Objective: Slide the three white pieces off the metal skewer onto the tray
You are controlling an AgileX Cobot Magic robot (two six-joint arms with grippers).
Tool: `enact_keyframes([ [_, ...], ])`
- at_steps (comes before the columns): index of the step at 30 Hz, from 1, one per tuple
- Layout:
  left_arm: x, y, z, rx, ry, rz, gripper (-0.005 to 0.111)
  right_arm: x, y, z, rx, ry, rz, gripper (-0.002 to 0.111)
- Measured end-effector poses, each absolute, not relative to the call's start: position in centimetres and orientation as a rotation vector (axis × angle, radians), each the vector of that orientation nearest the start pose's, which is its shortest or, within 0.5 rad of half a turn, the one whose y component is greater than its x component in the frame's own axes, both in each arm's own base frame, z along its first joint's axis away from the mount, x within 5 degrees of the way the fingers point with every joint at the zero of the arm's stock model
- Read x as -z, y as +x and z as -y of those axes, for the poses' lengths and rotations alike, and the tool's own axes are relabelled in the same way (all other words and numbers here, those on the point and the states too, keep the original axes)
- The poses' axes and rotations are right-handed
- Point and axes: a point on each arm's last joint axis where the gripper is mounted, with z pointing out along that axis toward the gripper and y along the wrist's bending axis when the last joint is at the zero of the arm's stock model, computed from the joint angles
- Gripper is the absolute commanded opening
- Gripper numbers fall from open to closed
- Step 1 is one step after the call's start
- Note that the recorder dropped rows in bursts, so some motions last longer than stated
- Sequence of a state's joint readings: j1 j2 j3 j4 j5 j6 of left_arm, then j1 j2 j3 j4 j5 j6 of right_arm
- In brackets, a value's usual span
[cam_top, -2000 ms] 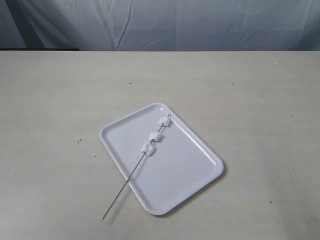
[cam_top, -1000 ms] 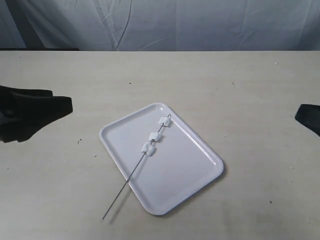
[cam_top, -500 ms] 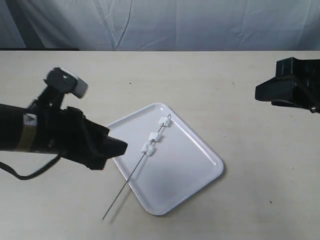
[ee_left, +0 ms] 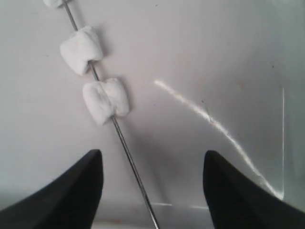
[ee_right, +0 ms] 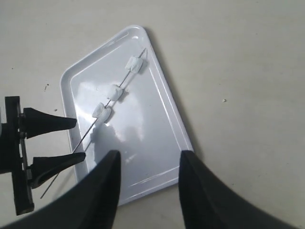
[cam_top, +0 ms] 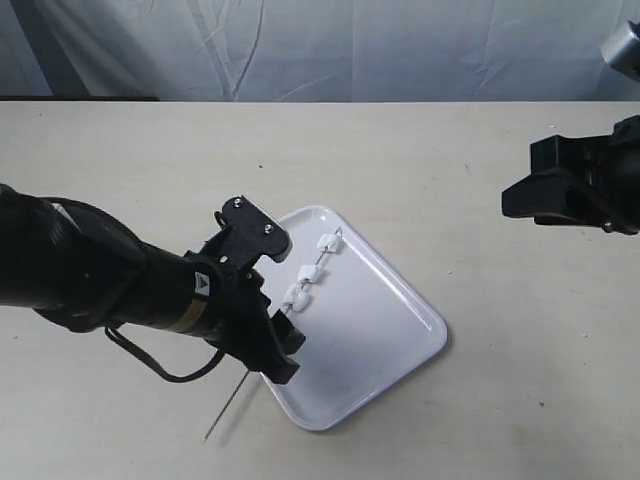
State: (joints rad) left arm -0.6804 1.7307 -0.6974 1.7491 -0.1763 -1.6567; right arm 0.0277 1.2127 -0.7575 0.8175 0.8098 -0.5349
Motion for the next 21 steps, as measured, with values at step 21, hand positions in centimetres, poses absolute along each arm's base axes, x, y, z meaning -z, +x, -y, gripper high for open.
enact_keyframes([
  [21,-11.1,22.8,20.3,0.387,1.043,-2.421,0.059,-26.6,22.0,-5.4,-0.753,-0.136,-2.504,0.039],
])
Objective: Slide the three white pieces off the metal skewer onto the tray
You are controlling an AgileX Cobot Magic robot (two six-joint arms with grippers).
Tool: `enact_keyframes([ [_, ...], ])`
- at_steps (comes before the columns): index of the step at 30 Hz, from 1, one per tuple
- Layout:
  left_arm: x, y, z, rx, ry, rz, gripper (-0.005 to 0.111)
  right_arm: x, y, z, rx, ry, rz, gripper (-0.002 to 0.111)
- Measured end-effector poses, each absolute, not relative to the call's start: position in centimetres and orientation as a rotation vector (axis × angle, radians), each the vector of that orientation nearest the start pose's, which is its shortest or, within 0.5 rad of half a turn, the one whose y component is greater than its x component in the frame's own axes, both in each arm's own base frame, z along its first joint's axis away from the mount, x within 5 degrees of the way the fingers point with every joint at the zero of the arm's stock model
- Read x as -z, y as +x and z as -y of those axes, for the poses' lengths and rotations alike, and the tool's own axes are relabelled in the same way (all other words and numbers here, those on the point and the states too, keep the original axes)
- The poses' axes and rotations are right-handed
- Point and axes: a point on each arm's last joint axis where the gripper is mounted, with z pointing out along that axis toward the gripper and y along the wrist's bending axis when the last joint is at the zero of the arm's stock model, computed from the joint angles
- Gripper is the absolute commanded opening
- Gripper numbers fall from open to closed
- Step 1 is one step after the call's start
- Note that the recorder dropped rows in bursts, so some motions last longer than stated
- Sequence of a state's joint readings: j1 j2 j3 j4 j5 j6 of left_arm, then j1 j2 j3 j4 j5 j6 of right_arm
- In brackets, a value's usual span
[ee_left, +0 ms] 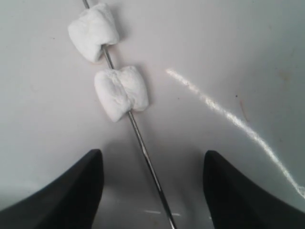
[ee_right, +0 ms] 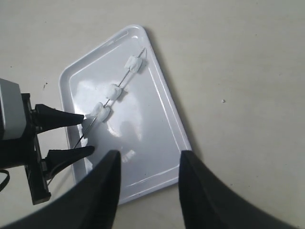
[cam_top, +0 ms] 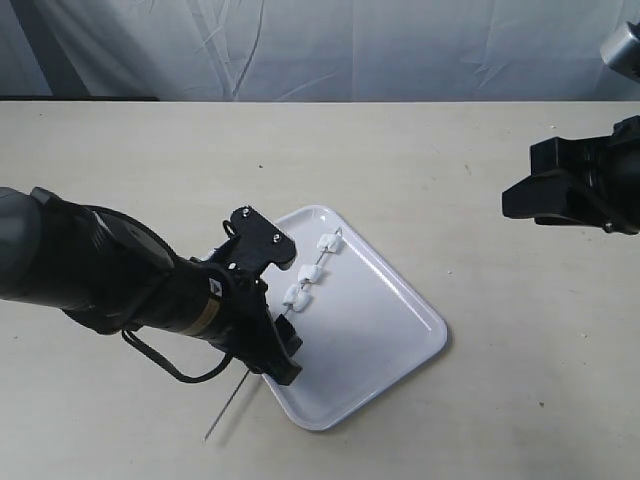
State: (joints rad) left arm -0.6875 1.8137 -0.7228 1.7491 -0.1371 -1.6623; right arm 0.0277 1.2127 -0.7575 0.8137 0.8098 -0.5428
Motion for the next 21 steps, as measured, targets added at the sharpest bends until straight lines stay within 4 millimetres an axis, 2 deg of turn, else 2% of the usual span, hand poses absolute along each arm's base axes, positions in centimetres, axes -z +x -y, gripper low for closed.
enact_keyframes([
  [14,-11.13,22.53,20.57,0.439,1.063,-2.425,0.057,-26.68,22.12,-5.33,-0.738,-0.129,-2.493,0.039],
  [19,-11.13,22.53,20.57,0.439,1.063,-2.425,0.035,-26.69,22.15,-5.31,-0.736,-0.127,-2.490,0.039],
  [21,-11.13,22.53,20.57,0.439,1.063,-2.425,0.030,-26.69,22.15,-5.31,-0.736,-0.127,-2.490,0.039],
])
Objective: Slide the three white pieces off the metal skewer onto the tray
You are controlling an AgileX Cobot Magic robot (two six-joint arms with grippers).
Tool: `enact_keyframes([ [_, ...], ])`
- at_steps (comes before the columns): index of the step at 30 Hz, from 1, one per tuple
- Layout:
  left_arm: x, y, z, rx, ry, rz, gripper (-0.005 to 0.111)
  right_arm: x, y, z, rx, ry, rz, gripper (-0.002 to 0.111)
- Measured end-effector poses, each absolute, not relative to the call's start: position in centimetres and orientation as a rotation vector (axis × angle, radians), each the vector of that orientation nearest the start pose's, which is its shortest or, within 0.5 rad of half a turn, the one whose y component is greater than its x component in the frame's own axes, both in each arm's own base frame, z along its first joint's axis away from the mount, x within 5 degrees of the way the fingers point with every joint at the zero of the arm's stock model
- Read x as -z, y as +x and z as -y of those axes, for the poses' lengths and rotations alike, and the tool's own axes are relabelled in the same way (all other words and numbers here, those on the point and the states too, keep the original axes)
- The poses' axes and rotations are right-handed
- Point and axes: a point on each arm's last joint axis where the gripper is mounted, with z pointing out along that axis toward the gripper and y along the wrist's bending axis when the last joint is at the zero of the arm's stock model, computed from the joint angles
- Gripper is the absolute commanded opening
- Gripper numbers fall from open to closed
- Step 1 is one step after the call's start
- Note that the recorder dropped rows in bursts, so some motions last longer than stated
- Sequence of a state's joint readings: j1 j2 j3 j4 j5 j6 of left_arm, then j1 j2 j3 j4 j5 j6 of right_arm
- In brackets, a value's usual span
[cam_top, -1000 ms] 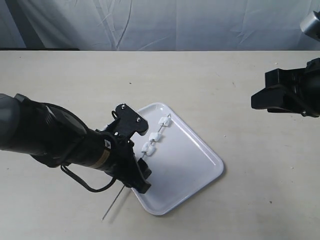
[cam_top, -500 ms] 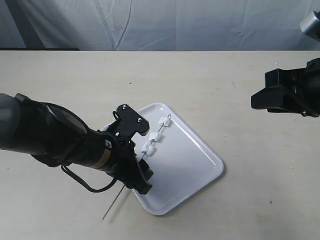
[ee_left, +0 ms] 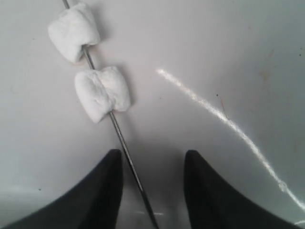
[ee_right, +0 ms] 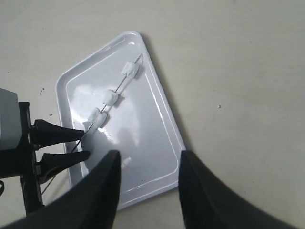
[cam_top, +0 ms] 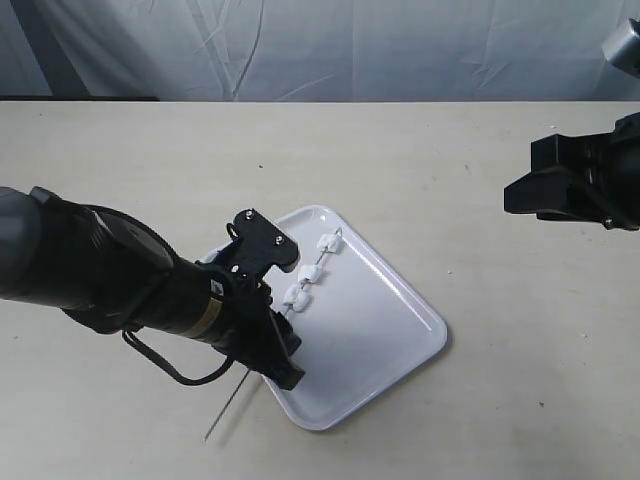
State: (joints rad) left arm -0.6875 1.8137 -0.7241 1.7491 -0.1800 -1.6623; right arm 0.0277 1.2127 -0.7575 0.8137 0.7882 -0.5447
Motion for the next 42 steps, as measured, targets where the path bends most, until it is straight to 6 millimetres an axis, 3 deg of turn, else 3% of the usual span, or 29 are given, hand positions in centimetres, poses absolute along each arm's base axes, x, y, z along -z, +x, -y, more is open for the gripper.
enact_keyframes([
  [11,-11.1,22.5,20.6,0.439,1.063,-2.425,0.017,-26.7,22.2,-5.3,-0.733,-0.125,-2.488,0.039],
  [16,-11.1,22.5,20.6,0.441,1.057,-2.427,0.000,-26.7,22.2,-5.3,-0.732,-0.127,-2.487,0.039],
  [27,-11.1,22.5,20.6,0.442,1.063,-2.425,0.000,-26.7,22.2,-5.3,-0.729,-0.125,-2.485,0.039],
  [33,-11.4,22.4,20.7,0.472,1.050,-2.429,0.000,-26.8,22.1,-5.7,-0.815,-0.070,-2.470,0.039],
  [42,-14.9,21.2,20.8,0.648,0.965,-2.389,0.000,-23.2,20.6,-6.4,-1.040,0.124,-2.356,0.039],
])
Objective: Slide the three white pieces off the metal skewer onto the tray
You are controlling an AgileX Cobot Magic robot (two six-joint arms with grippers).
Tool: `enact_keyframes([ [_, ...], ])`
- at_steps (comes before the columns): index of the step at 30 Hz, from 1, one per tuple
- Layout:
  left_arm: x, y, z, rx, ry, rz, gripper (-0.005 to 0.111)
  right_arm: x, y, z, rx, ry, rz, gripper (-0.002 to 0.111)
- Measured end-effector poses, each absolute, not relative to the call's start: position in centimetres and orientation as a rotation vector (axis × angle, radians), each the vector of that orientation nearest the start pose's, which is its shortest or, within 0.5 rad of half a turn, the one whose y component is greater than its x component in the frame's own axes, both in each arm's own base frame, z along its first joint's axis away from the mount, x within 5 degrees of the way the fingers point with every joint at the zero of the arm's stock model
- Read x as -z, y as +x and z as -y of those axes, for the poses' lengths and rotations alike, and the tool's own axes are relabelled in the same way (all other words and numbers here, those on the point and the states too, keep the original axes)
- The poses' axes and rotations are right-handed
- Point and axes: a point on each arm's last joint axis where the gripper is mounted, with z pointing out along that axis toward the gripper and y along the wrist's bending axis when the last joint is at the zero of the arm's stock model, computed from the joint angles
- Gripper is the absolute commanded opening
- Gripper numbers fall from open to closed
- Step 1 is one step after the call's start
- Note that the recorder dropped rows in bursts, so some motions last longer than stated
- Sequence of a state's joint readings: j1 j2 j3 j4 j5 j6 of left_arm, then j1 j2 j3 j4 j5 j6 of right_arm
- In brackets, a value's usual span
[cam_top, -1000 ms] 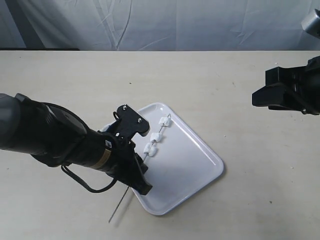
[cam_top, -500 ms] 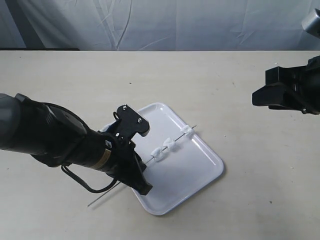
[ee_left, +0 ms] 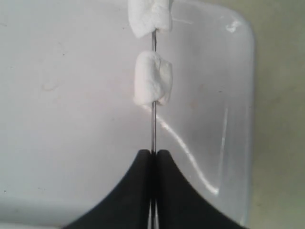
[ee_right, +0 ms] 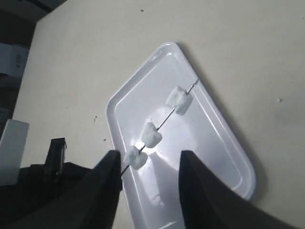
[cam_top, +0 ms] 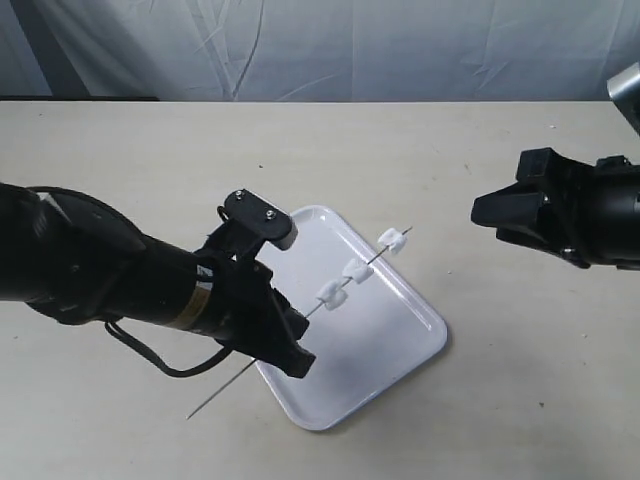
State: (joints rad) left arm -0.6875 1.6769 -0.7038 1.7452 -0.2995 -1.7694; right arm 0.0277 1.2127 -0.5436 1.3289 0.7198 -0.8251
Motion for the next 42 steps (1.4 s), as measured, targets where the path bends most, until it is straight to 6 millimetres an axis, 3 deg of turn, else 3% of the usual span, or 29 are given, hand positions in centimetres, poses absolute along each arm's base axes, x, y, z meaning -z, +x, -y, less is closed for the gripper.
enact_keyframes([
  [7,-18.5,18.9,20.5,0.886,0.893,-2.357,0.000,-22.4,20.1,-6.7,-1.114,0.125,-2.276,0.039],
  [14,-22.3,17.1,20.0,1.062,0.827,-2.290,0.000,-22.4,20.5,-7.7,-1.315,0.087,-2.213,0.039],
  [29,-22.6,16.4,20.1,1.148,0.840,-2.303,0.000,-22.7,20.7,-7.7,-1.336,0.087,-2.158,0.039],
  [31,-22.6,16.4,20.1,1.148,0.840,-2.303,0.000,-22.7,20.7,-7.7,-1.335,0.085,-2.158,0.035],
  [36,-22.6,16.4,20.1,1.148,0.840,-2.302,0.000,-22.7,20.7,-7.8,-1.330,0.085,-2.161,0.008],
  [42,-22.6,16.4,20.1,1.148,0.840,-2.302,0.000,-22.5,20.8,-8.2,-1.309,0.092,-2.173,0.003],
])
